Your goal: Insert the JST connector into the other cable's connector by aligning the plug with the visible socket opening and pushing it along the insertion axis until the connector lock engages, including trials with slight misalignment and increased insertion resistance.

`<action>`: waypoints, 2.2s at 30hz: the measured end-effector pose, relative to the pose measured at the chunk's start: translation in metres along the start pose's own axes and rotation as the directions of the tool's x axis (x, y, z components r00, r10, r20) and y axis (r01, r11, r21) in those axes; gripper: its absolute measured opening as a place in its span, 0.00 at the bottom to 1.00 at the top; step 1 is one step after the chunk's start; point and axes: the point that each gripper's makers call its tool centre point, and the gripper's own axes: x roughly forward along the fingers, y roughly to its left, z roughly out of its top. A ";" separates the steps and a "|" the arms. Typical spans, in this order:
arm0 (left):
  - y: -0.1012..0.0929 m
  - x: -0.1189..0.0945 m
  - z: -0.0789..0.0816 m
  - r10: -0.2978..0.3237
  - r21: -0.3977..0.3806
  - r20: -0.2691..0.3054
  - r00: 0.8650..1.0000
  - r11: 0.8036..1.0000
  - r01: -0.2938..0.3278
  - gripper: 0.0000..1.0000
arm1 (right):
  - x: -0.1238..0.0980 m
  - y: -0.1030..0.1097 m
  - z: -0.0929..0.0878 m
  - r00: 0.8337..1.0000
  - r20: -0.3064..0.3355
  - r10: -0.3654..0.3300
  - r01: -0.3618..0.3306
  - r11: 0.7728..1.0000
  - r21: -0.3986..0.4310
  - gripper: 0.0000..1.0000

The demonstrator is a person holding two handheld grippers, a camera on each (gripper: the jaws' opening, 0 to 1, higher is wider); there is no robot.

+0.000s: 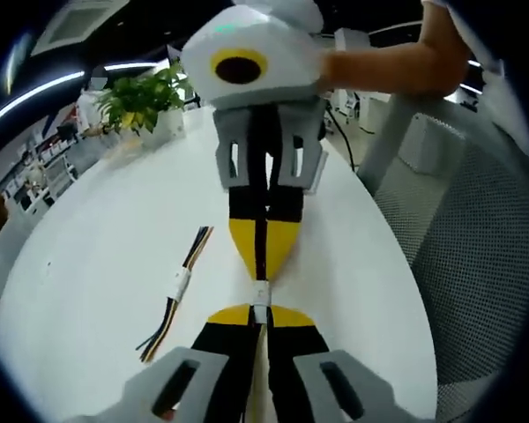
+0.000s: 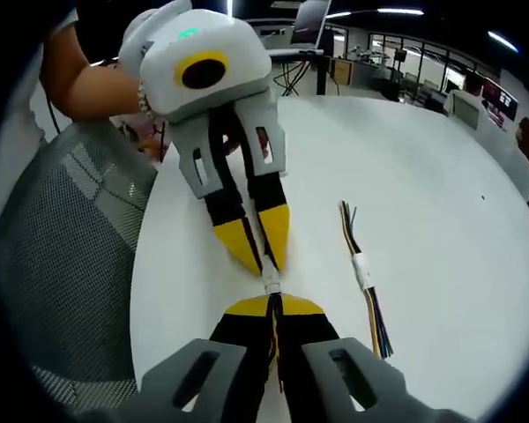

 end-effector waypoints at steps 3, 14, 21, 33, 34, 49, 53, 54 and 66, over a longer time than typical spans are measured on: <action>-0.001 0.001 -0.001 -0.003 -0.002 -0.003 1.000 1.000 0.003 0.00 | 0.001 0.001 -0.001 1.000 0.006 0.003 -0.003 1.000 0.002 0.00; 0.016 0.000 0.005 0.008 -0.049 0.060 0.998 0.999 -0.005 0.00 | -0.008 -0.013 0.003 0.995 0.096 -0.034 0.037 0.999 -0.029 0.00; 0.041 0.006 0.009 0.046 -0.090 0.077 0.996 0.995 -0.039 0.00 | -0.010 -0.038 0.006 0.988 0.129 -0.080 0.084 0.996 -0.025 0.00; 0.055 0.021 0.005 0.033 -0.138 0.063 0.997 0.990 -0.024 0.00 | -0.002 -0.055 -0.005 0.987 0.102 -0.123 0.125 0.992 -0.015 0.00; 0.056 0.022 0.004 0.035 -0.140 0.059 0.998 0.990 -0.026 0.00 | -0.001 -0.056 -0.005 0.987 0.102 -0.128 0.130 0.991 -0.015 0.00; 0.058 0.018 -0.006 0.069 -0.214 0.011 0.998 0.975 -0.065 0.04 | 0.001 -0.060 -0.015 0.987 0.075 -0.141 0.141 0.990 0.014 0.04; 0.059 0.013 0.000 0.077 -0.229 0.028 0.997 0.971 -0.069 0.04 | -0.002 -0.058 -0.015 0.987 0.071 -0.144 0.142 0.989 0.035 0.14; 0.059 0.011 0.001 0.082 -0.231 0.031 0.996 0.970 -0.073 0.04 | -0.004 -0.057 -0.015 0.987 0.070 -0.145 0.143 0.989 0.039 0.14; 0.073 -0.048 0.052 0.206 -0.344 0.215 0.955 0.931 -0.124 0.09 | -0.061 -0.055 0.033 0.936 0.239 -0.260 0.214 0.956 0.201 0.27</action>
